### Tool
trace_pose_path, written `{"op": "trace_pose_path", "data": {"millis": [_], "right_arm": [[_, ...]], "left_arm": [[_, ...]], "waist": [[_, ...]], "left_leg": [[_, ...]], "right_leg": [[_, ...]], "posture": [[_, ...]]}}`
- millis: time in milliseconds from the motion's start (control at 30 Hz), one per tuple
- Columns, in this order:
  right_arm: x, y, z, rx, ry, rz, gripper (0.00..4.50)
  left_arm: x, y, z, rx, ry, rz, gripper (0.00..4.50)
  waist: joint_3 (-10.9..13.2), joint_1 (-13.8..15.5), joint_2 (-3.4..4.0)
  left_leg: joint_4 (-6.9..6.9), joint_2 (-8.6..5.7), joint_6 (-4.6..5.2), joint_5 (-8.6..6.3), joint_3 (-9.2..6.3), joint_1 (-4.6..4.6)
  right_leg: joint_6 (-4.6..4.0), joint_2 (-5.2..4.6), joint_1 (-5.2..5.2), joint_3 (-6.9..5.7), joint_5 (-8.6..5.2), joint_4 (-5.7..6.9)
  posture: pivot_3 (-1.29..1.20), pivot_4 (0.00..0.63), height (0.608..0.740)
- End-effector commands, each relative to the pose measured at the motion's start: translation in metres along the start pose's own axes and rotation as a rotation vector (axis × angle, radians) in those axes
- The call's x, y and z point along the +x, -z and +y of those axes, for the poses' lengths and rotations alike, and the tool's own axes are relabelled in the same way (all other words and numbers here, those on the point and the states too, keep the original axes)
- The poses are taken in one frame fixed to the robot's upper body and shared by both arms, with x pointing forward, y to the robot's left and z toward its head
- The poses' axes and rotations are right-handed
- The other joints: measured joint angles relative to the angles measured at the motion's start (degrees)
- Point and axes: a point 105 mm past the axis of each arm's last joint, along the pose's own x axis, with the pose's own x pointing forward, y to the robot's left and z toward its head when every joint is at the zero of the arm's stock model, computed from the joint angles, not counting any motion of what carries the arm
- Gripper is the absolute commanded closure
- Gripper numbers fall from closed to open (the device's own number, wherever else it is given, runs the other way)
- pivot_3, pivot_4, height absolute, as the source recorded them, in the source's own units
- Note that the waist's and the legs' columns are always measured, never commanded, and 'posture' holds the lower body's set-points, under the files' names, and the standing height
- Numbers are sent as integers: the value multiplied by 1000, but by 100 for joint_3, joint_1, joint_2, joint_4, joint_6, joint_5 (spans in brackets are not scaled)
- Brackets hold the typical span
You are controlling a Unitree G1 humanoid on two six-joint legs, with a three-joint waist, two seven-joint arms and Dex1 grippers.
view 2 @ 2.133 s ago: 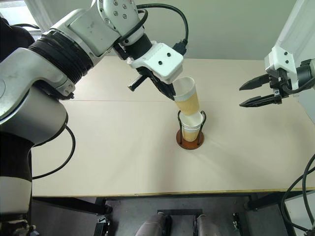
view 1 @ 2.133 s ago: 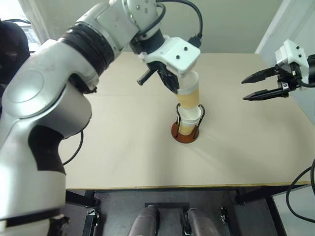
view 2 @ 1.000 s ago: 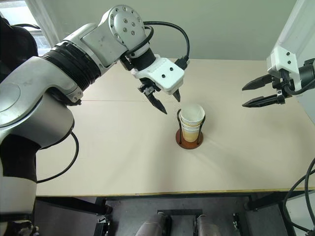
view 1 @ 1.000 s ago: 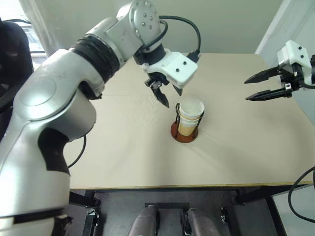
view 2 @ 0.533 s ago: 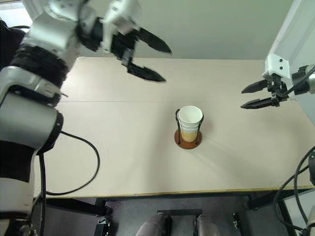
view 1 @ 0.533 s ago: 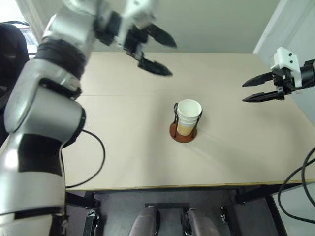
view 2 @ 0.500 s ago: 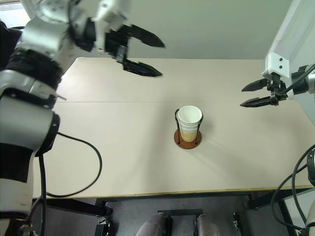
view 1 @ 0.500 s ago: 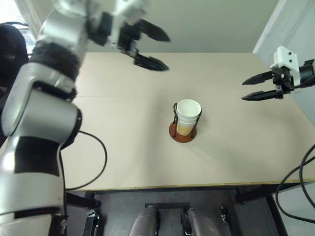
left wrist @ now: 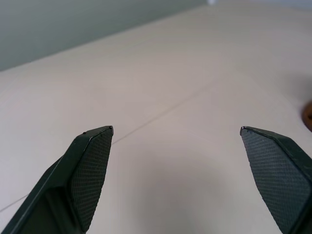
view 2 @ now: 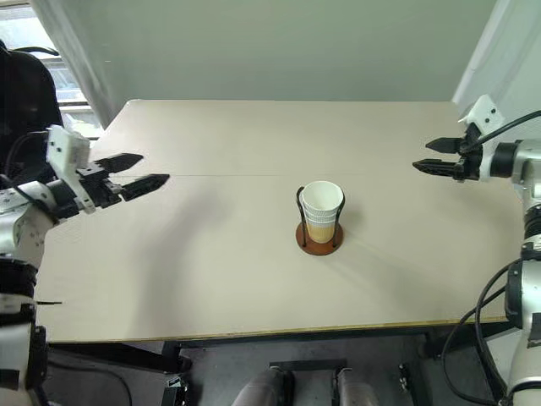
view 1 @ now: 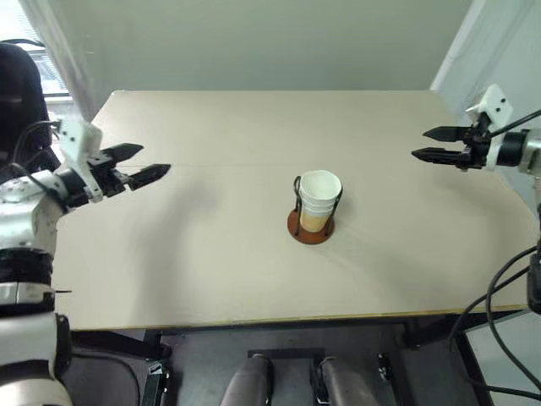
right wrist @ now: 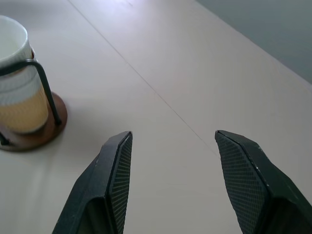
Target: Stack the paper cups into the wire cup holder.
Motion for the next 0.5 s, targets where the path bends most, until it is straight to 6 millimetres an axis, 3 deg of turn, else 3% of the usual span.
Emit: {"op": "trace_pose_path", "data": {"millis": [33, 300, 500], "right_arm": [[-3, -15, -6, 0, 58, -86, 1801], [15, -21, 6, -6, -1, -103, 1801], [25, -20, 15, -5, -53, -105, 1801]], "left_arm": [[-9, -21, 11, -54, -65, -99, 44], [-6, -54, 11, 17, -55, -119, 44], [-12, -56, 6, 25, -49, -104, 44]], "waist": [[0, 10, 0], [10, -44, -22], [10, -110, -22]], "left_leg": [[0, -1, -3, 7, -1, 6], [-63, -28, -94, 63, 3, 68], [-104, -21, -114, 93, 5, 90]], "right_leg": [[-25, -2, 2, 0, -3, 3], [-96, -6, 9, 53, 22, 38], [-107, 4, 3, 63, 29, 43]], "posture": [[0, 150, 740], [0, 150, 740], [0, 150, 740]]}}
